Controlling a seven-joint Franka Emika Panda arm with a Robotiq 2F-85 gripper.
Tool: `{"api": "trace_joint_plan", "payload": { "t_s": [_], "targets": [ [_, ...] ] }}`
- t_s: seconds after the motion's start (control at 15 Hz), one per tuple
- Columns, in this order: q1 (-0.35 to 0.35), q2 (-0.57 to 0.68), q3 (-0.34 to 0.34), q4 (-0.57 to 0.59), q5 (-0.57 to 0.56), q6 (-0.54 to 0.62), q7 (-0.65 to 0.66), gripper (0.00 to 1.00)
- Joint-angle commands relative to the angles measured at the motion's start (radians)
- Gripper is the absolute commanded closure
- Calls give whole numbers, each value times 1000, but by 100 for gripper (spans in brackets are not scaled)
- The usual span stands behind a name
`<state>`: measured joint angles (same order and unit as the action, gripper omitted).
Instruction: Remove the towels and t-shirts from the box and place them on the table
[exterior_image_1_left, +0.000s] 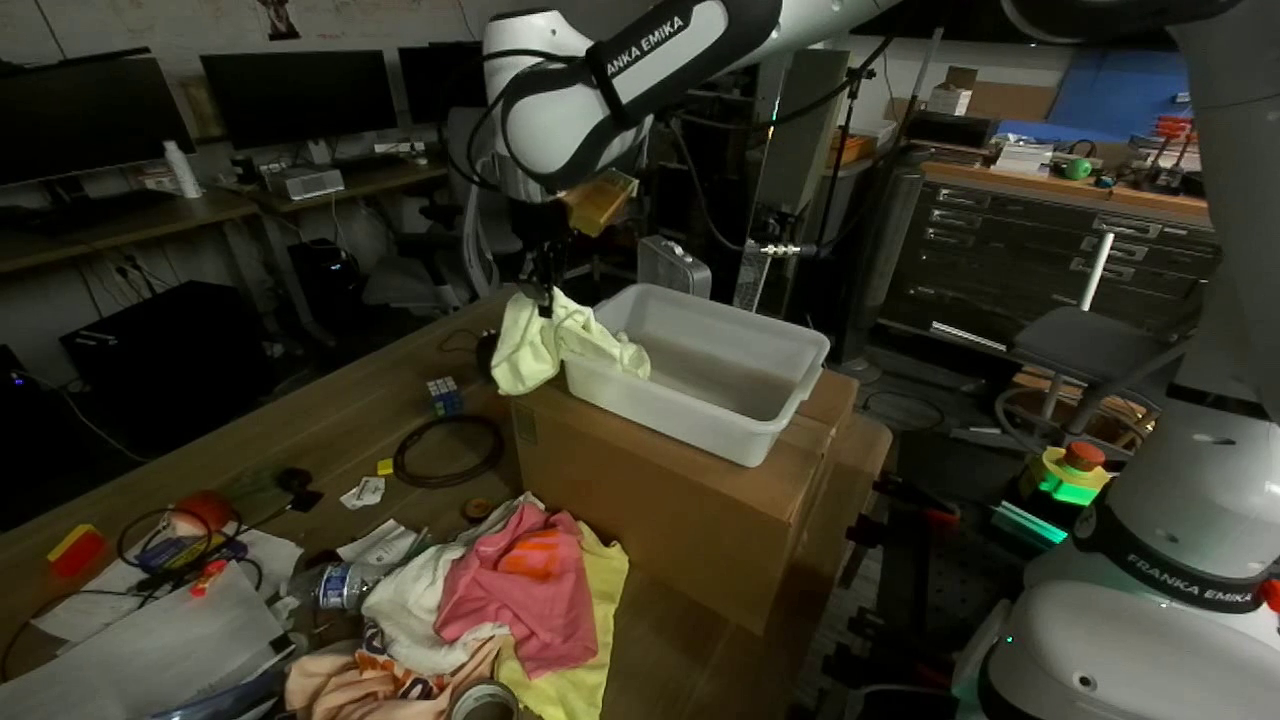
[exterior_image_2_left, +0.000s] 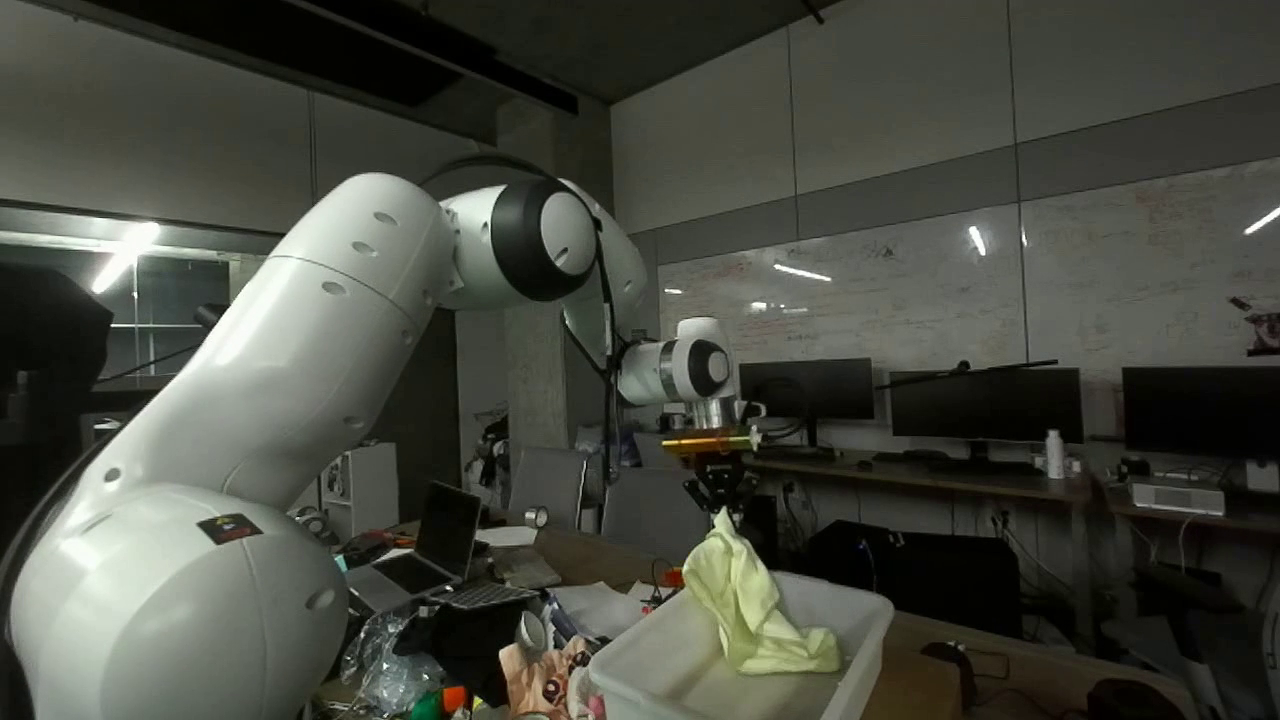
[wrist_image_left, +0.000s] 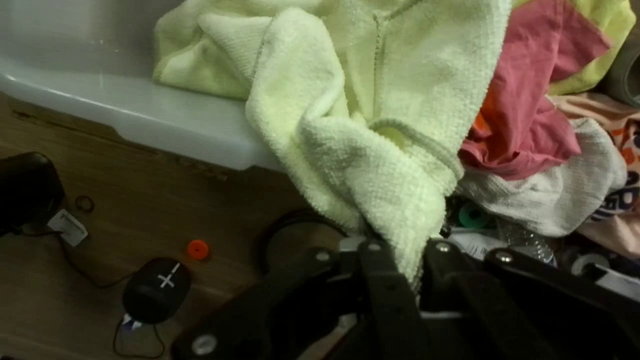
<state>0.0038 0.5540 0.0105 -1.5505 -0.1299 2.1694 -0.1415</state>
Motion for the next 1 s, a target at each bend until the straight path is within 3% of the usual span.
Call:
{"api": "trace_joint_plan", "payload": {
  "t_s": [0.0,0.47,0.93],
  "targets": [
    [9,-112,-11,-64,2,68,65,97],
    [47,-329,-11,-199,-27,224,194,97],
    [101,-539,30,-328,-78,296,295,97]
  ]
}}
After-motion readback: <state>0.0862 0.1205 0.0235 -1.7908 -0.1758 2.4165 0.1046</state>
